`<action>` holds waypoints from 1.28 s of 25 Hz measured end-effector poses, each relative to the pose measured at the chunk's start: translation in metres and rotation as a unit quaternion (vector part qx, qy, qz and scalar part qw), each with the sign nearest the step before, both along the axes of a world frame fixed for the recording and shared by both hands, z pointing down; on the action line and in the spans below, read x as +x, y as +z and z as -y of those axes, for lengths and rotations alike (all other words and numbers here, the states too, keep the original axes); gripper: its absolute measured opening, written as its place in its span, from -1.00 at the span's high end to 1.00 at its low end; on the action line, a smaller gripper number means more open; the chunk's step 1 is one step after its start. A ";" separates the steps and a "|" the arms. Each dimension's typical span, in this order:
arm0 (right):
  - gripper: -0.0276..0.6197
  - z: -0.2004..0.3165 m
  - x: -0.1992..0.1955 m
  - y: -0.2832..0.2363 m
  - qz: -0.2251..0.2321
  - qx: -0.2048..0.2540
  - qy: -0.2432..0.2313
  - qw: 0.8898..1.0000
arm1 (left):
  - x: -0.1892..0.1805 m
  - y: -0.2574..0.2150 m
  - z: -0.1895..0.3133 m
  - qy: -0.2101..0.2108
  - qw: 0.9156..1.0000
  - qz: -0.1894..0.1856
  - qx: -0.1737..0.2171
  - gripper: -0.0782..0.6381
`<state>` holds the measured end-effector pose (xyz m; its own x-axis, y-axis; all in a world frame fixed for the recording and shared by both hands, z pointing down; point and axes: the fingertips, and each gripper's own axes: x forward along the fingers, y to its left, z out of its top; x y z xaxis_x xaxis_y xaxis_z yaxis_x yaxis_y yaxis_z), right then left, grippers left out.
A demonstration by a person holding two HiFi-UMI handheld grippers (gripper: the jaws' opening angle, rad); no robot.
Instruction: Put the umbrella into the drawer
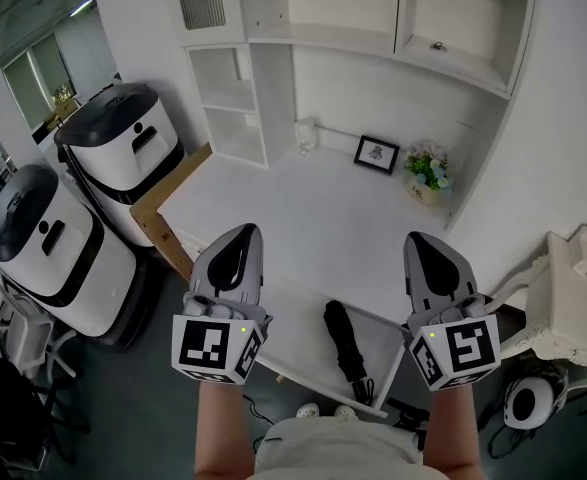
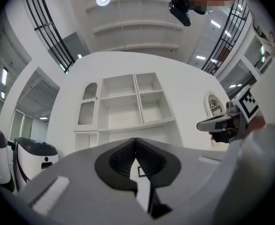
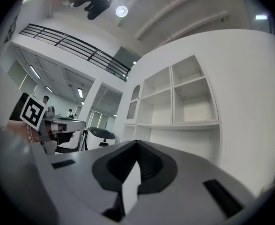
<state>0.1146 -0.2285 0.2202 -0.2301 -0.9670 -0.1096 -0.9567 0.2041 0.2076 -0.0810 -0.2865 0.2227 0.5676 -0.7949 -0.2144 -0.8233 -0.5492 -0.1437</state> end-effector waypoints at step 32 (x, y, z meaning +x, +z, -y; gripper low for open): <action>0.90 -0.020 0.018 -0.022 -0.001 0.031 0.022 0.999 | 0.009 -0.024 -0.014 0.001 0.999 0.014 0.034 0.76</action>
<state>0.1326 -0.2088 0.1978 -0.1869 -0.9678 -0.1684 -0.9642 0.1479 0.2200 -0.0717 -0.2729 0.1985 0.5750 -0.7785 -0.2516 -0.8178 -0.5383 -0.2035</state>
